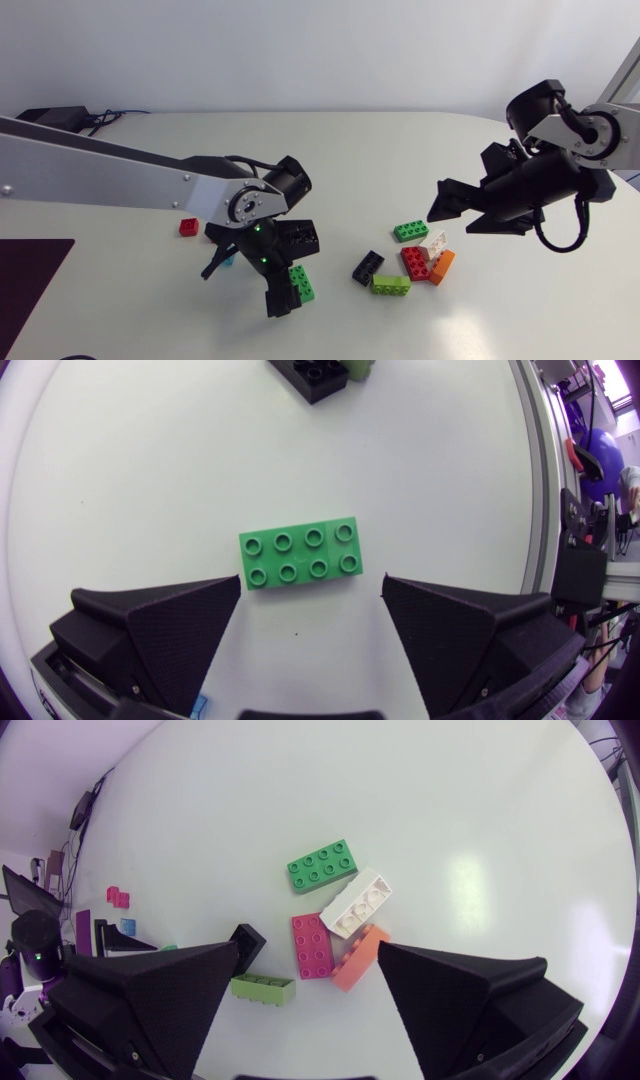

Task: Sort duplo bricks by size, large to the right and small to the left

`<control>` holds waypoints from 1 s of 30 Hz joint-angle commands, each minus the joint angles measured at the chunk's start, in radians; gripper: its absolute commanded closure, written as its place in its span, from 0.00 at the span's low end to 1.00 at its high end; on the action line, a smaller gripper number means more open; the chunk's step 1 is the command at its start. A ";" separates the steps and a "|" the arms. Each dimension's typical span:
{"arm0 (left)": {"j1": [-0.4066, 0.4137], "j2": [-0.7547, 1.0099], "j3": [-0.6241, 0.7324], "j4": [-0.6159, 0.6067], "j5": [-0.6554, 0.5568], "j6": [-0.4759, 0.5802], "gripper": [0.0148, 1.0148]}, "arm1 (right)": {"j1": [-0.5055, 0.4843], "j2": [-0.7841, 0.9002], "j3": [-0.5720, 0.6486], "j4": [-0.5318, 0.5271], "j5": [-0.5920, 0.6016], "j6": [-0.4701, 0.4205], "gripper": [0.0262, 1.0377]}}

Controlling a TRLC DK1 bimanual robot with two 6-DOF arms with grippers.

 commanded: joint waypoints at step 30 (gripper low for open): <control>-0.038 0.136 0.258 -0.072 0.083 0.035 0.68 | -0.065 -0.081 0.006 -0.065 -0.036 -0.003 0.03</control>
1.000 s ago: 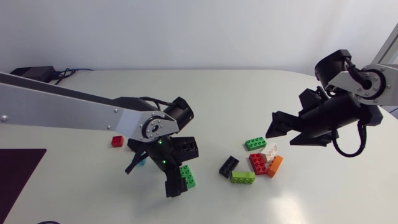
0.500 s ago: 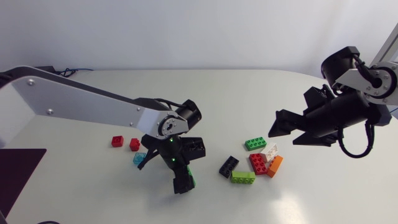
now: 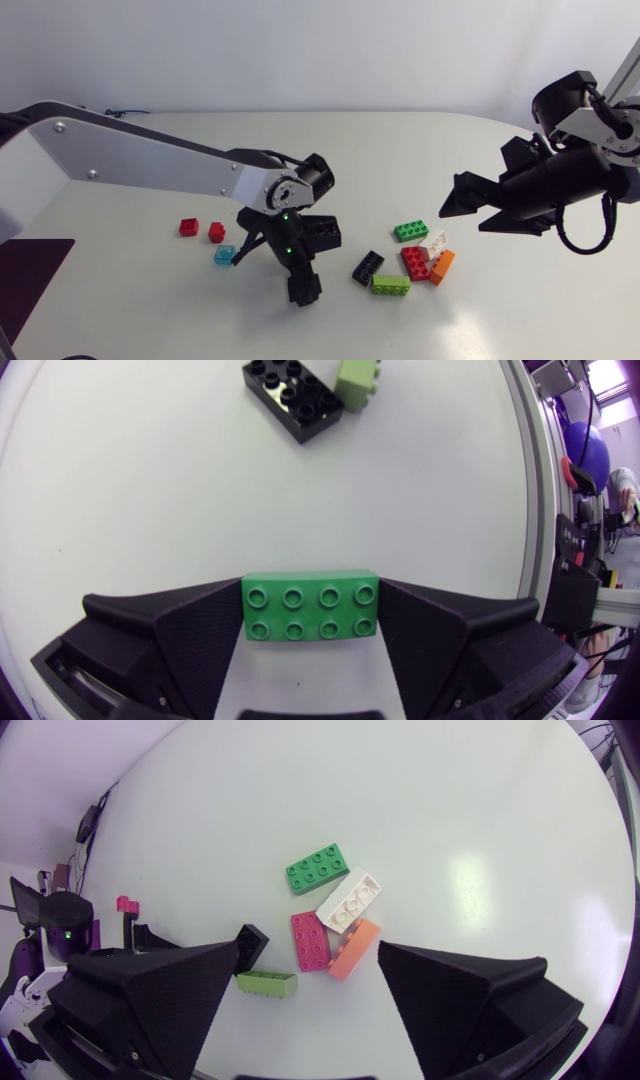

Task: Sort duplo bricks by size, large to the right and small to the left

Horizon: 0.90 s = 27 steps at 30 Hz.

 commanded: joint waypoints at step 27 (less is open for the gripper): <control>-0.123 0.210 0.472 -0.066 0.016 -0.116 0.03 | -0.146 -0.065 -0.001 -0.066 -0.058 -0.056 0.03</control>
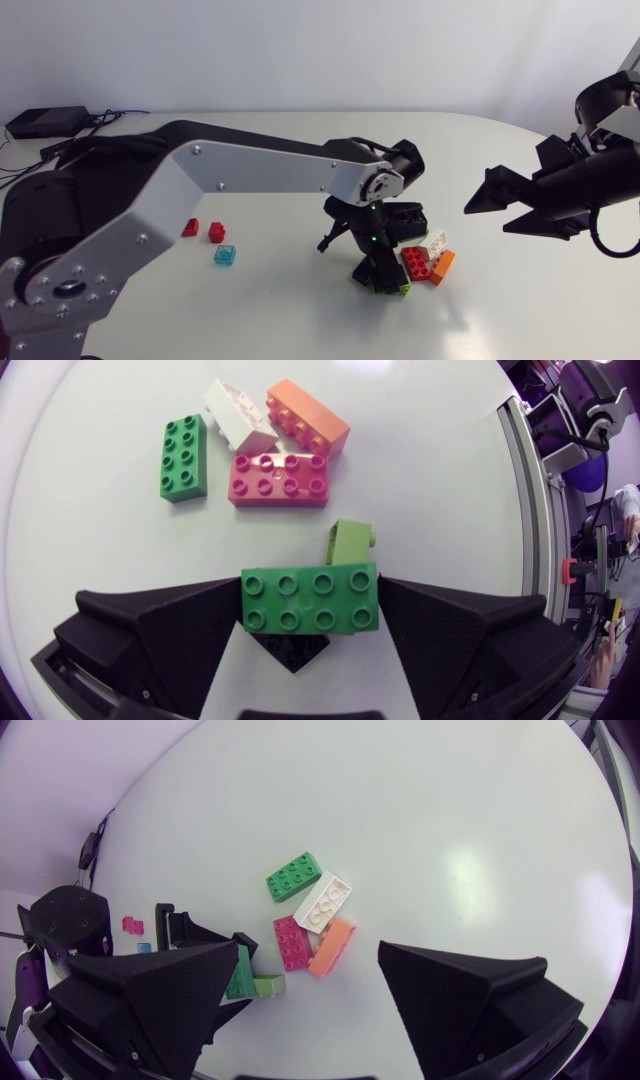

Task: Sort duplo bricks by size, large to the right and small to the left

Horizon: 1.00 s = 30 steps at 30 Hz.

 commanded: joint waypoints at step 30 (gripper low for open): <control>0.527 -0.551 -0.748 0.216 -0.163 -0.353 0.04 | 0.036 -0.037 -0.034 -0.001 -0.037 0.009 0.03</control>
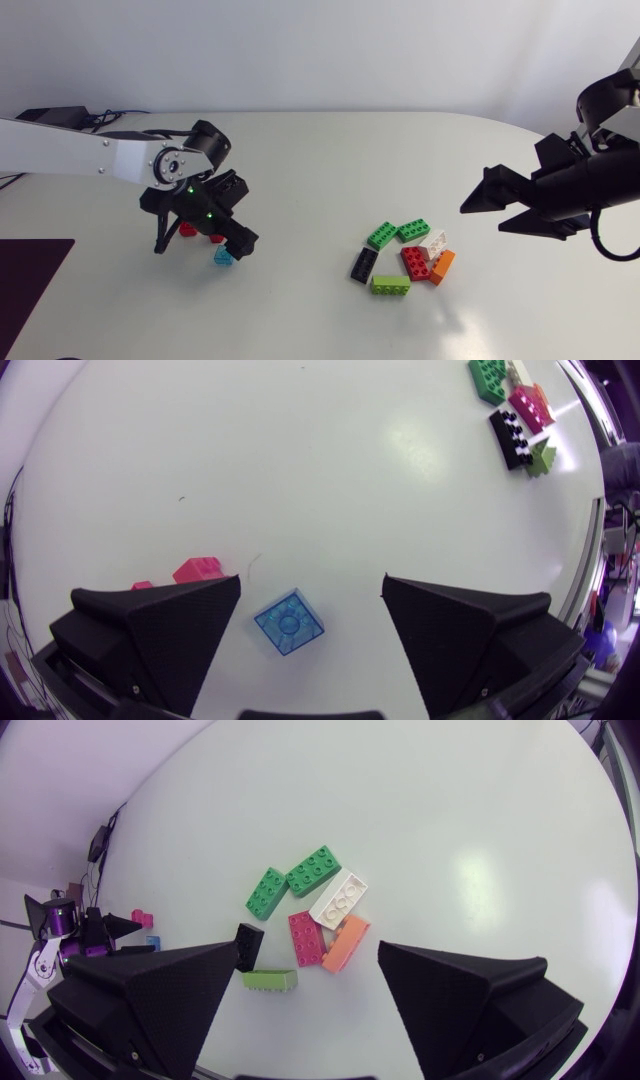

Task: Sort duplo bricks by size, large to the right and small to the left

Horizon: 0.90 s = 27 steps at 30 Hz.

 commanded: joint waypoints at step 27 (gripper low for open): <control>0.004 0.061 -0.111 0.129 -0.093 -0.230 0.24 | 0.047 -0.049 -0.047 0.012 -0.008 0.034 0.03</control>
